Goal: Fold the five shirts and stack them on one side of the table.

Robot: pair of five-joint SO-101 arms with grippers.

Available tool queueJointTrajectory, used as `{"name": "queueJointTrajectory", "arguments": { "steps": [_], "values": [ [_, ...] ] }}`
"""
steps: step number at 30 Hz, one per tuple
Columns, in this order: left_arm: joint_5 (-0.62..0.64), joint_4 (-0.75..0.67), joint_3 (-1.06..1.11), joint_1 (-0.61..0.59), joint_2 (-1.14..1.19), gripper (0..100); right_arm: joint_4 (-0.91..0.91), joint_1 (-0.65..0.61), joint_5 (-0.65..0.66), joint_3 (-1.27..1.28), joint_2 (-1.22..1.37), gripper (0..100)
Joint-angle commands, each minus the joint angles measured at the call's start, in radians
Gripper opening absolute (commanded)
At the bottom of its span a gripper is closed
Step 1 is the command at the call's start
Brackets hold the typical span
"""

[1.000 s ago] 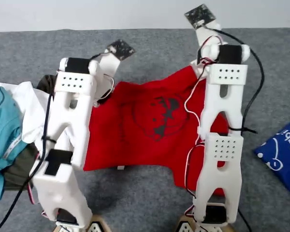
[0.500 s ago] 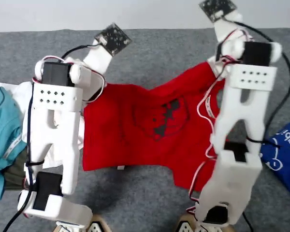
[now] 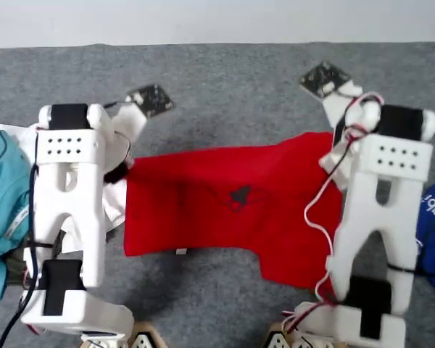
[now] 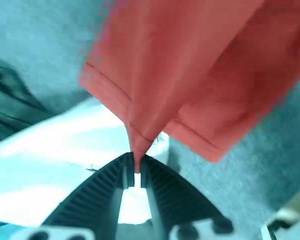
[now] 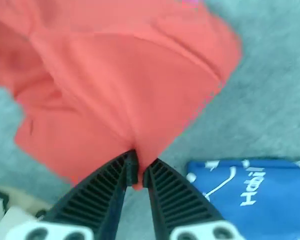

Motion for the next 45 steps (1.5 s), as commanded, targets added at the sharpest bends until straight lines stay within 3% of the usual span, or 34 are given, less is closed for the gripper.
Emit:
{"name": "queueJointTrajectory", "arguments": {
  "steps": [1, 10, 21, 42, 45],
  "values": [
    [-0.052, 0.026, 0.058, -0.038, -0.043, 0, 0.041, 0.042, 0.041, 0.107, -0.13, 1.1],
    [-0.164, 0.009, 0.16, -0.078, -0.041, 0, 0.042, 0.177, 0.146, 0.404, -0.295, 1.1],
    [-0.199, -0.025, 0.214, -0.078, -0.041, 0, 0.039, 0.183, 0.169, 0.632, -0.334, 1.1],
    [-0.221, -0.061, 0.269, -0.074, -0.041, 0, -0.002, 0.182, 0.181, 0.79, -0.332, 1.5],
    [-0.221, -0.061, 0.269, -0.077, -0.041, 2, -0.002, 0.18, 0.181, 0.784, -0.332, 6.5]
  ]
}}
